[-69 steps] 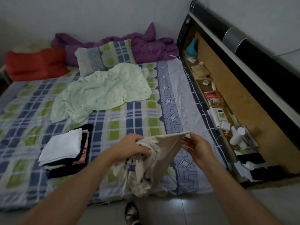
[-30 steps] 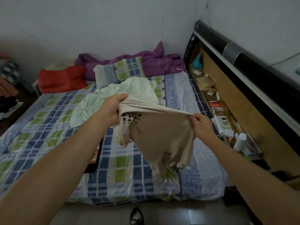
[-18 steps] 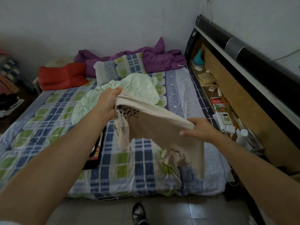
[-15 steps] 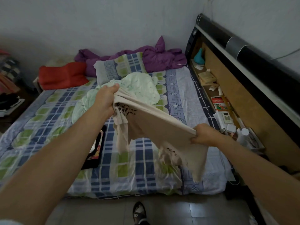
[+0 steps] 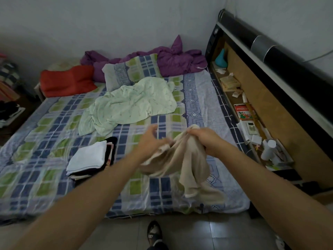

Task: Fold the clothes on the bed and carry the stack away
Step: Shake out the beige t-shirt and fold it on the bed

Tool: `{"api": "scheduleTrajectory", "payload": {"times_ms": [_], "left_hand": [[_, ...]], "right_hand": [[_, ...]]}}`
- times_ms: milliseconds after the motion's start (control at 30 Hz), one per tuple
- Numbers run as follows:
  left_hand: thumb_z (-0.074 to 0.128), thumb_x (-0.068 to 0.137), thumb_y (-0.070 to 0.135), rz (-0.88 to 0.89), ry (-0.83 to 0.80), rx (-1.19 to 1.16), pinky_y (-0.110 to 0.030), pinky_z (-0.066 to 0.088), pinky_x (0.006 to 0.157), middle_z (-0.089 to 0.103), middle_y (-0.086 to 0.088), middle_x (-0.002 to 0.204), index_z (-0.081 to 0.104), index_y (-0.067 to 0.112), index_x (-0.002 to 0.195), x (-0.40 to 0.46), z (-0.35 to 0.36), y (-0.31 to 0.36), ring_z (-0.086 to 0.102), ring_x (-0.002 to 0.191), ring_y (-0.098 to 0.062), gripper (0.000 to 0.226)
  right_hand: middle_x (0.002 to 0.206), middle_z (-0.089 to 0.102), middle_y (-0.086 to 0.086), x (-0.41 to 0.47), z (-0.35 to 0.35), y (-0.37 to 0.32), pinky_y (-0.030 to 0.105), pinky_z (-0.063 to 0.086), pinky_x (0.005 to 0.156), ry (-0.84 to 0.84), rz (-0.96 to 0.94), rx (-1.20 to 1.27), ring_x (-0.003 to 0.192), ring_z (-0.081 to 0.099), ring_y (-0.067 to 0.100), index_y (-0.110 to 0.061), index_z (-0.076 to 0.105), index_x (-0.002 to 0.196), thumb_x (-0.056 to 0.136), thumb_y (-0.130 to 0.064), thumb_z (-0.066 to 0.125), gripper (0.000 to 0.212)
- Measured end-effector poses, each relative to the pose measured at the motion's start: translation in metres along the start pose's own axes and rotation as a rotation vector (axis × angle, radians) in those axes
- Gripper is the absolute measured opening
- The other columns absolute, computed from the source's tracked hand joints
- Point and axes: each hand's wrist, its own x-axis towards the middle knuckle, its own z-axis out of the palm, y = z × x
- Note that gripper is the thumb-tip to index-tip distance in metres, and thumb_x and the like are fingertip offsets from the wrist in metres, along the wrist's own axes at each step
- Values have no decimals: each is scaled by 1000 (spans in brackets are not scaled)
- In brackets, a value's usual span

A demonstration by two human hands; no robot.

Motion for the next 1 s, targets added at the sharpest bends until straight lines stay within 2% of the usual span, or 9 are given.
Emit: {"api": "scheduleTrajectory", "payload": {"times_ms": [133,267,433,567,633,733,833,900,1000], "left_hand": [[88,71,51,31,-358,59,-21,57,77,70,20,112,59,37,128,-29,65,-5,68,101,-1,66],[70,82,5,-125,-94,-215,-46,58,95,74,-9,114,68,11,126,-19,77,-4,69,108,-29,45],[66,93,-2,-376,-30,-652,-45,59,90,72,-23,115,63,-5,127,-8,66,9,70,106,-34,34],[61,101,7,-429,-4,-842,-48,56,96,67,-26,126,64,-1,119,-11,70,23,66,115,-36,20],[60,103,14,-458,2,-903,-53,55,94,66,-27,127,63,0,122,-11,71,30,65,116,-39,24],[59,105,17,-462,26,-944,-55,55,85,64,-27,131,57,1,136,-11,70,33,64,116,-40,35],[54,106,13,-428,41,-963,-54,52,98,61,-28,135,49,-2,143,-9,57,28,61,123,-42,40],[56,105,16,-445,22,-838,-49,56,94,63,-27,131,53,-3,139,-11,44,23,66,115,-38,38],[71,92,45,-299,13,-59,-39,60,65,71,-12,88,69,10,95,-17,28,12,72,72,-22,36]], "right_hand": [[94,75,19,-2,29,-22,47,61,81,-105,63,44,83,73,31,1,68,109,93,-17,74,25],[87,72,10,0,39,-27,38,56,81,-174,-22,140,86,67,24,-6,73,95,97,-21,69,16],[90,66,-4,-6,1,16,23,48,72,361,-427,-251,81,60,10,-19,65,95,91,-31,73,15],[76,71,-6,-32,-3,66,30,52,63,50,-314,-96,69,65,8,-20,71,90,82,-60,71,41],[80,77,-3,-36,4,78,27,56,59,-71,-250,-154,70,71,12,-23,74,94,81,-55,78,35],[84,77,12,-29,4,78,46,61,71,32,-268,-193,75,71,21,-12,76,94,88,-28,80,17],[90,71,25,-29,-4,64,56,57,79,107,-323,-179,76,64,21,-3,74,95,94,-24,73,20],[84,73,12,-33,-8,49,46,55,75,109,-368,-146,77,64,16,-12,75,91,96,-28,68,18],[84,68,11,-39,-7,23,41,50,75,60,-390,-112,78,62,23,-6,69,92,92,-39,61,34]]}}
